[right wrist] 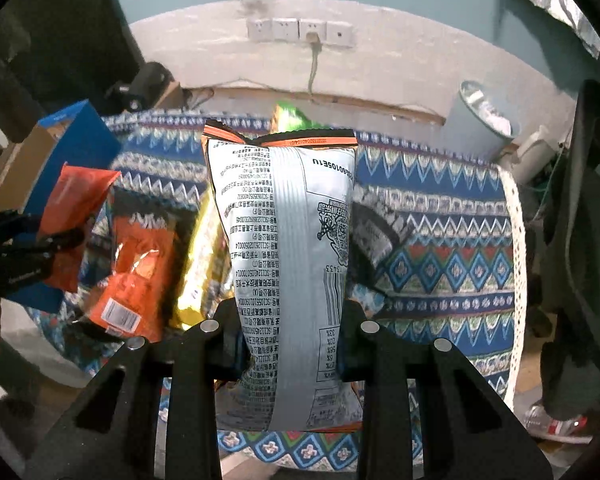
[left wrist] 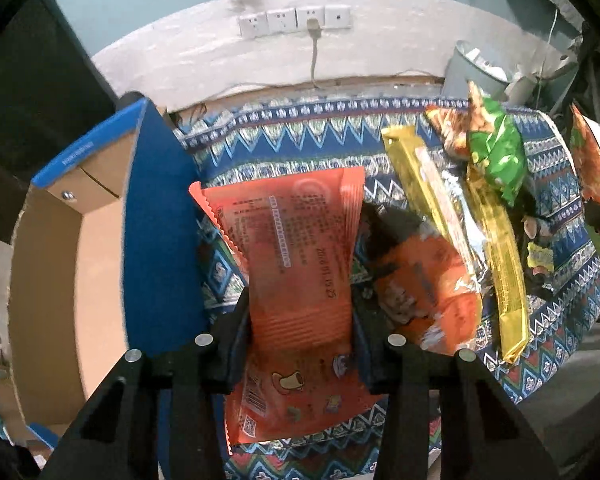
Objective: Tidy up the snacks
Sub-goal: 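Carry the orange bag and white chip bag into the box and release both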
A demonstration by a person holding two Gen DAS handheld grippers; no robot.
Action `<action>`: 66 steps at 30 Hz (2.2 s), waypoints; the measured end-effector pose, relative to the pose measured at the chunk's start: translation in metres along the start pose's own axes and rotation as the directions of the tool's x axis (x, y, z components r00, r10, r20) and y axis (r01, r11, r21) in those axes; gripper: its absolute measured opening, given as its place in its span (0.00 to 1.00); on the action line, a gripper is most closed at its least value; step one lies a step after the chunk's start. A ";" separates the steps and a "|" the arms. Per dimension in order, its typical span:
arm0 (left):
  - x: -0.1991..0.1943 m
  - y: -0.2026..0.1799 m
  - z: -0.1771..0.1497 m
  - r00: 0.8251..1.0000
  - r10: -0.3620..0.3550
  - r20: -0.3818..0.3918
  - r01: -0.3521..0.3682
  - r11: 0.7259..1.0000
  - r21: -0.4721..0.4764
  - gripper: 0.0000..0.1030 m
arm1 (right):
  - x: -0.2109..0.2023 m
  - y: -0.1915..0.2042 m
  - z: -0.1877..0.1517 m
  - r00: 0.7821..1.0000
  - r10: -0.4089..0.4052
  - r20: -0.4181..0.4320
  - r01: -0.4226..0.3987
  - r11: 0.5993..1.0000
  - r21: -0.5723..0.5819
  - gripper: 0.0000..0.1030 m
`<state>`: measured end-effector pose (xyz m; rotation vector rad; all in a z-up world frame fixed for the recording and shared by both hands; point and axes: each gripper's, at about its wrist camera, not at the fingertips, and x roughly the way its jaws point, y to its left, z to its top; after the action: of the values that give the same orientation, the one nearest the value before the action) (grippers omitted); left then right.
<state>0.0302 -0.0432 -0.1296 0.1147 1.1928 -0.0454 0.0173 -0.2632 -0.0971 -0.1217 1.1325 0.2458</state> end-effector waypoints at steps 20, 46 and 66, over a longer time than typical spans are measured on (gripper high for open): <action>-0.066 0.025 0.004 0.988 0.005 0.152 -0.005 1.000 0.001 0.42 | -0.014 0.052 0.036 0.998 0.026 0.063 -0.022 0.997 -0.070 0.29; -0.078 0.154 -0.028 0.981 0.077 0.176 -0.040 0.978 -0.205 0.42 | -0.012 0.227 0.103 0.979 0.195 0.050 -0.174 0.944 -0.282 0.29; -0.044 0.235 -0.066 0.991 0.108 0.074 -0.075 0.931 -0.357 0.43 | 0.045 0.353 0.112 0.964 0.241 -0.113 -0.265 0.889 -0.372 0.29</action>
<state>-0.0243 0.1965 -0.0978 -0.1480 1.0845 0.2443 0.0438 0.1084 -0.0807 -0.3331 1.1522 0.7043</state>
